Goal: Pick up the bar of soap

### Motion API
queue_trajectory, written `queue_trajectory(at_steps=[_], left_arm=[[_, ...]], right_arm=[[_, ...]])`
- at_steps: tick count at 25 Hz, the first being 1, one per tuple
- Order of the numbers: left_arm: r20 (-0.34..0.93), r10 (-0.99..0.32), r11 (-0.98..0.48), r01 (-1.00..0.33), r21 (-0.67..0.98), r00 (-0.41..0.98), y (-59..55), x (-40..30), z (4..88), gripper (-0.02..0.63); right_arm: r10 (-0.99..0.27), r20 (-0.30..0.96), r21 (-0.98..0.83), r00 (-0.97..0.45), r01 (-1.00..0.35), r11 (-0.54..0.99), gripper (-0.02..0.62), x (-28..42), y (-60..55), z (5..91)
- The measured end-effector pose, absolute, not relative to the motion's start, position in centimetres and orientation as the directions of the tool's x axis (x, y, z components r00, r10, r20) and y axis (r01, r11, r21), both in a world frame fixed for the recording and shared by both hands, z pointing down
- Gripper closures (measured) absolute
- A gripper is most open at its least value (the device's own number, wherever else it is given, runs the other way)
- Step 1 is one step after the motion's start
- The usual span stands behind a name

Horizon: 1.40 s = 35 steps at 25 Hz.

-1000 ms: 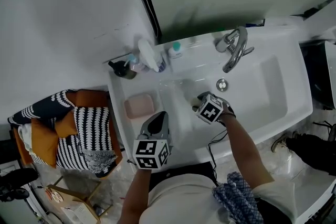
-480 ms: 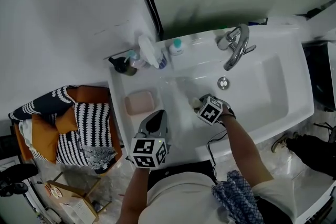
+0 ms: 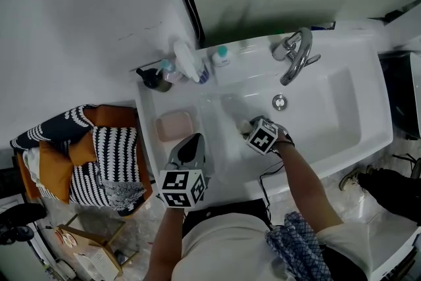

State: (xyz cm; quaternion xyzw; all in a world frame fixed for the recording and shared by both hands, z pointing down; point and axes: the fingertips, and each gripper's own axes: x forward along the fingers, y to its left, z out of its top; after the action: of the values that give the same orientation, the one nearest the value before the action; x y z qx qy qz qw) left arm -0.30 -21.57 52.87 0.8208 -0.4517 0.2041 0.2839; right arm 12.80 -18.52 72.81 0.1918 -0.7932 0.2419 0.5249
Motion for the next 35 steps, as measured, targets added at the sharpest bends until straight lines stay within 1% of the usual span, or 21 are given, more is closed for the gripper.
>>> queue_trajectory(at_steps=[4, 7, 11, 20, 25, 28, 31, 35], left_arm=[[0.590, -0.641, -0.415, -0.868, 0.272, 0.491, -21.7, -1.2, 52.6, 0.598], [0.582, -0.652, -0.407, -0.872, 0.271, 0.485, -21.5, -1.6, 52.3, 0.598], [0.571, -0.668, -0.396, -0.878, 0.270, 0.477, -21.2, -2.1, 51.9, 0.598], [0.530, -0.714, -0.368, -0.889, 0.272, 0.458, -20.1, -3.8, 50.5, 0.598], [0.506, -0.748, -0.328, -0.902, 0.281, 0.430, -19.4, -5.6, 49.7, 0.598], [0.493, -0.768, -0.299, -0.910, 0.287, 0.408, -19.0, -7.1, 49.5, 0.598], [0.487, -0.782, -0.277, -0.917, 0.286, 0.388, -18.7, -8.1, 49.7, 0.598], [0.479, -0.796, -0.240, -0.919, 0.311, 0.370, -18.2, -9.1, 50.0, 0.598]], right_arm=[[-0.037, 0.930, -0.191, -0.365, -0.567, 0.802, 0.378, 12.6, -18.9, 72.5], [-0.070, 0.924, -0.180, -0.375, -0.591, 0.787, 0.360, 13.0, -19.3, 71.8], [-0.132, 0.902, -0.144, -0.410, -0.576, 0.805, 0.347, 12.6, -20.1, 69.4], [-0.340, 0.846, -0.018, -0.410, -0.660, 0.751, 0.345, 12.2, -21.5, 63.3], [-0.474, 0.793, 0.051, -0.382, -0.734, 0.677, 0.347, 11.8, -21.9, 59.2], [-0.586, 0.733, 0.105, -0.344, -0.795, 0.598, 0.347, 11.6, -22.3, 56.5], [-0.657, 0.671, 0.072, -0.344, -0.852, 0.519, 0.347, 11.2, -22.3, 54.3], [-0.714, 0.618, 0.061, -0.328, -0.886, 0.460, 0.347, 10.7, -21.5, 52.0]])
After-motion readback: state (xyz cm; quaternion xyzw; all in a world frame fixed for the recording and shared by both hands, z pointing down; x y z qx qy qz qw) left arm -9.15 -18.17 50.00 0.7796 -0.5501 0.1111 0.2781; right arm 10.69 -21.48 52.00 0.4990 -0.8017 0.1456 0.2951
